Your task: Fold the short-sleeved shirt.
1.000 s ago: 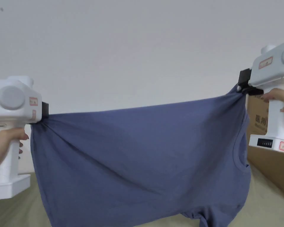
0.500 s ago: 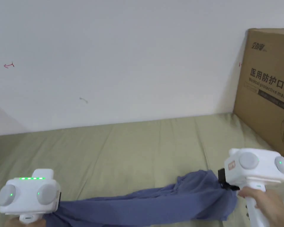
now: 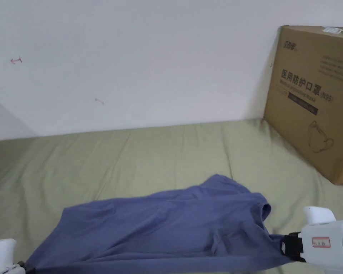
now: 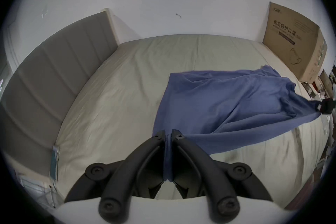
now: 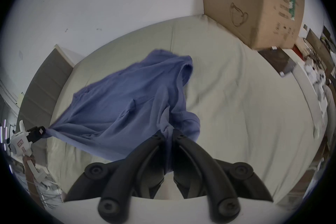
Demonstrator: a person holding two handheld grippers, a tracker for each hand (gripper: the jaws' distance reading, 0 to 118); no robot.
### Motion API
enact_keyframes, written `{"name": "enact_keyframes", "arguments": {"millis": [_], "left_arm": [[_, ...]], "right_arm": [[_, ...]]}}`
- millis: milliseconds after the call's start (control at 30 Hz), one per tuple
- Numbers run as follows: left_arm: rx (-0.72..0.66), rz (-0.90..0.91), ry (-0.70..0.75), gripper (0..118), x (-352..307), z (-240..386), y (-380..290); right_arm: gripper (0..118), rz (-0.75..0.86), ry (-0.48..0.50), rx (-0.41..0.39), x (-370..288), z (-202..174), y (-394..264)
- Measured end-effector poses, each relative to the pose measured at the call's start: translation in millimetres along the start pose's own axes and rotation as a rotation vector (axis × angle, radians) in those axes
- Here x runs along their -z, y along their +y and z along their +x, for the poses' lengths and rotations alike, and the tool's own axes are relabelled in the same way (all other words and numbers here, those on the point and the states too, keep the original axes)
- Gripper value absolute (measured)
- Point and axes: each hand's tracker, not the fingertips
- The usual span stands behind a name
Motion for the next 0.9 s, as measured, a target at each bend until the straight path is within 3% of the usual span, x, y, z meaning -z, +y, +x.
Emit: {"name": "enact_keyframes", "arguments": {"millis": [200, 333, 467, 500, 533, 567, 600, 633, 667, 733, 767, 833, 867, 900], "left_arm": [[0.067, -0.103, -0.01, 5, -66.2, -5.8, -106.4], [0.032, -0.163, -0.031, 5, -80.6, -8.7, -159.2], [0.04, -0.137, -0.061, 10, -83.8, -14.6, -177.3], [0.024, -0.133, -0.066, 24, -84.2, -15.0, -177.8], [0.004, -0.136, -0.054, 45, -85.2, -14.4, -176.8], [-0.007, -0.143, -0.052, 75, -88.7, -16.6, -176.2], [-0.025, -0.133, -0.065, 93, -92.5, -19.2, -177.2], [-0.051, -0.107, -0.095, 105, -97.8, -21.6, -177.4], [-0.069, -0.095, -0.109, 106, -105.8, -22.1, -176.8], [-0.091, -0.074, -0.126, 101, -119.9, -27.2, -177.2], [-0.112, -0.073, -0.126, 84, -127.4, -29.9, -178.8], [-0.152, -0.034, -0.182, 24, -142.2, -34.6, -184.9], [-0.155, -0.042, -0.203, 4, -147.2, -36.1, -189.2], [-0.144, -0.053, -0.198, 4, -149.9, -36.8, -193.6]], "right_arm": [[7, -0.092, -0.046, 0.034, -51.8, 24.3, -127.9], [7, -0.145, -0.036, 0.169, -67.4, 48.5, -189.2], [7, -0.108, -0.035, 0.14, -75.8, 51.5, -210.6], [9, -0.069, -0.044, 0.127, -77.6, 49.8, -210.1], [16, -0.043, -0.049, 0.109, -78.4, 47.2, -207.9], [48, -0.032, -0.084, 0.095, -78.5, 44.1, -205.5], [81, -0.043, -0.119, 0.081, -72.8, 48.8, -201.4], [95, -0.058, -0.131, 0.059, -71.9, 47.7, -199.6], [94, -0.042, -0.114, 0.058, -76.9, 45.9, -199.2], [93, -0.011, -0.093, 0.038, -89.9, 36.2, -199.1], [84, 0.011, -0.077, 0.015, -96.4, 32.5, -199.3], [40, 0.057, -0.064, -0.011, -109.1, 24.2, -201.5], [11, 0.064, -0.087, -0.011, -115.1, 17.2, -205.3], [6, 0.067, -0.094, -0.008, -117.6, 12.9, -208.3]]}}
